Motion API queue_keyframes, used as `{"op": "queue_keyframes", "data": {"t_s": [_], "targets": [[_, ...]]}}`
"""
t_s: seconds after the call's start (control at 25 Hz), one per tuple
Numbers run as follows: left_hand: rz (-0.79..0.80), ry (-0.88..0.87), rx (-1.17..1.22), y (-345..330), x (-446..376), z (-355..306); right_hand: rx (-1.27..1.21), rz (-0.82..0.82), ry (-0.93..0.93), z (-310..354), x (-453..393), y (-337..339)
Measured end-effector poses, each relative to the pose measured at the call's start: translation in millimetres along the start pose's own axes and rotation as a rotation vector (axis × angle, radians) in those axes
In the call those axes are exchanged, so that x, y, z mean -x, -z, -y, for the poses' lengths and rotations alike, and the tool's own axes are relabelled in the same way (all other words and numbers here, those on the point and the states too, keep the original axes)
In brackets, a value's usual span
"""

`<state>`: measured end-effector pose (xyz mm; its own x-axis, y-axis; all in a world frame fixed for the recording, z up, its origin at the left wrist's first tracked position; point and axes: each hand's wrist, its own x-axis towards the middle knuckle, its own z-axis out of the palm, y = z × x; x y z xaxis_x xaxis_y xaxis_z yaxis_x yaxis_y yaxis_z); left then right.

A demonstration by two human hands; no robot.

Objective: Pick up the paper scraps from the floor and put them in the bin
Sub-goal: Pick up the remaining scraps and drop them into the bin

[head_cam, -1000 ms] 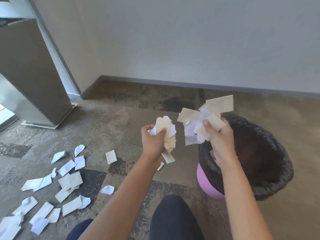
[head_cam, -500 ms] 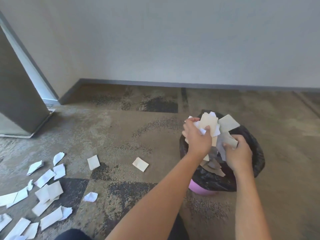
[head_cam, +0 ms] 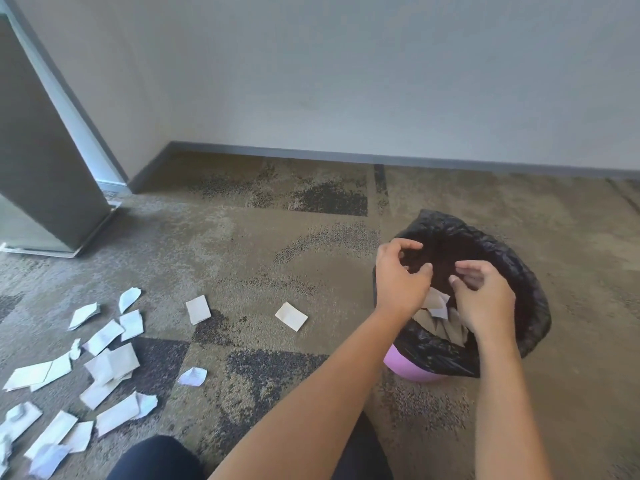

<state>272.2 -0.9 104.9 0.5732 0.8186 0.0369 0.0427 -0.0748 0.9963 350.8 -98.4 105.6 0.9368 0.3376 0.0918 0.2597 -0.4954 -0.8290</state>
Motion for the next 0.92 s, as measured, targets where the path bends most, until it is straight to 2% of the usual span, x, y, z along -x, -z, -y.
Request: {"op": "queue_keyframes", "data": {"t_s": [0.16, 0.24, 0.4, 0.52, 0.64, 0.8, 0.92], "targets": [[-0.251, -0.041, 0.027, 55.7, -2.3, 12.1, -0.085, 0.001, 0.184, 41.1, 18.2, -37.4], [-0.301, 0.043, -0.022, 92.4, -4.3, 34.2, -0.104, 0.057, 0.27, 60.0, 28.6, -70.8], [-0.311, 0.328, -0.217, 172.3, 5.0, 94.4, -0.032, 0.264, 0.362, 72.5, 53.1, -150.6], [-0.219, 0.568, -0.5, 237.6, 22.3, 148.8, 0.127, 0.497, 0.302, 49.9, 69.9, -220.5], [-0.007, 0.77, -0.769, 296.0, 46.9, 197.0, 0.381, 0.697, 0.19, 12.0, 78.6, -279.8], [0.249, 0.792, -0.933, 333.2, 66.3, 229.8, 0.615, 0.831, 0.053, -35.0, 79.9, -322.2], [0.234, 0.773, -0.922, 337.8, 66.7, 238.6, 0.713, 0.793, 0.055, -49.4, 81.8, -337.6]]}}
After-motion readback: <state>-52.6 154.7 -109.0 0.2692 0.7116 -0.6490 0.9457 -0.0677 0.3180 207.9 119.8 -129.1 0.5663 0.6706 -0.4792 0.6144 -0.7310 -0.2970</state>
